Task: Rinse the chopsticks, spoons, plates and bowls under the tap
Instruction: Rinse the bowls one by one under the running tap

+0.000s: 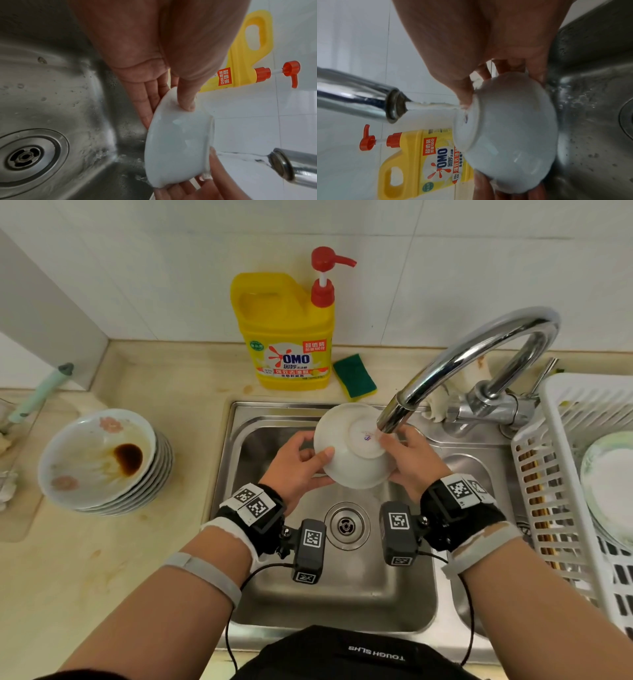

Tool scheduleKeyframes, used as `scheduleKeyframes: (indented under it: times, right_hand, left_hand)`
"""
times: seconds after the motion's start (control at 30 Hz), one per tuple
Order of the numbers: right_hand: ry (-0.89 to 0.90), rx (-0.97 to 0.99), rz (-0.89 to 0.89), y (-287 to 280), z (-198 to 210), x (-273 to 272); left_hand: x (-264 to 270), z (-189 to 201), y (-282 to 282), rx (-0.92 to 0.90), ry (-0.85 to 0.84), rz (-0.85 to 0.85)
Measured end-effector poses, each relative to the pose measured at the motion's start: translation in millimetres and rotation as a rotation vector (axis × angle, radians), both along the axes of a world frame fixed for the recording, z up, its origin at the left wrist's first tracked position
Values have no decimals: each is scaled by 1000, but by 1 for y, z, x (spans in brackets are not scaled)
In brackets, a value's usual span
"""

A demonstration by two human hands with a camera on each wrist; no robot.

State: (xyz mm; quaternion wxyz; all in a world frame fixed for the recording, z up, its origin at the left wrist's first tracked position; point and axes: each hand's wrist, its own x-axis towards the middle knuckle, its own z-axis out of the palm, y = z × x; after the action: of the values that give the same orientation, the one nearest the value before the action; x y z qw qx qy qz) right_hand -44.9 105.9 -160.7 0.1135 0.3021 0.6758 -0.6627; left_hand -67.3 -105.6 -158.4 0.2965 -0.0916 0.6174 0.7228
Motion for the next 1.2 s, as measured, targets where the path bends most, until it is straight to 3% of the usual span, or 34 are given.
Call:
scheduleKeyframes:
  times: [0.07,0.17,0.33,0.53,0.73,0.9,1.0,1.2]
  right_hand:
    - [36,-13,70,2,-2,3]
    - [-10,127,156,-1,-10,4]
    - [-35,264,-1,-14,-7,-4]
    - [-67,122,-86,-9,-16,-1]
    - [-1,-109,-4,0,-15,14]
    - [11,61,103,-4,-14,10]
    - [-12,201,66,-12,-16,5]
    - [-52,215,-46,-18,-7,-5]
  left_hand:
    - [0,0,-2,0,-4,4]
    - [1,0,-4,-9,0,-15]
    - [5,2,2,-3,-1,-49]
    - [6,4,-1,11,-20,-48]
    - [4,5,-6,-8,-17,-50]
    - [7,4,-5,6,-24,-39]
    - [10,4,-2,25,-25,-59]
    - [16,-1,-1,93,-78,-65]
